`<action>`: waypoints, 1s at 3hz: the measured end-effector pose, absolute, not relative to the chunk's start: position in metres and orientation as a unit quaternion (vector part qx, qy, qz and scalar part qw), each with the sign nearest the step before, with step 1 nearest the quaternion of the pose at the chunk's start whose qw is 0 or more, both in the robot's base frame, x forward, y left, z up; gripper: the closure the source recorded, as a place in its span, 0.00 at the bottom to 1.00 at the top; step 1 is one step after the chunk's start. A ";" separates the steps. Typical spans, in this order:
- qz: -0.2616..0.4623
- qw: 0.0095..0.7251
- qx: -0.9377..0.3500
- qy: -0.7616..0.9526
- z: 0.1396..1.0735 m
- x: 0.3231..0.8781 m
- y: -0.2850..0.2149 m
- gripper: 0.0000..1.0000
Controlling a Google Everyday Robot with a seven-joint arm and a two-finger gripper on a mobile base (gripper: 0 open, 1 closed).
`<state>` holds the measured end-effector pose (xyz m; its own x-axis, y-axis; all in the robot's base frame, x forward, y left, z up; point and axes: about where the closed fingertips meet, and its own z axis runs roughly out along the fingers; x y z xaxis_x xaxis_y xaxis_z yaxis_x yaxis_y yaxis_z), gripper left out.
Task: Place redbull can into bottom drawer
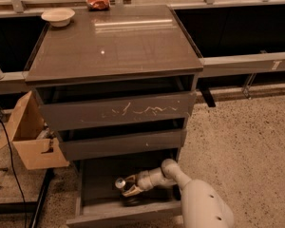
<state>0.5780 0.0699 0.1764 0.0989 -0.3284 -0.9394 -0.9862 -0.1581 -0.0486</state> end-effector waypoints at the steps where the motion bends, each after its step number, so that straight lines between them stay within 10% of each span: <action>1: 0.429 0.385 -0.629 0.523 0.168 0.577 0.066 1.00; 3: 0.442 0.375 -0.618 0.531 0.152 0.573 0.061 1.00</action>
Offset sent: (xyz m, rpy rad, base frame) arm -0.0008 -0.0158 -0.0238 -0.0018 0.0366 -0.0051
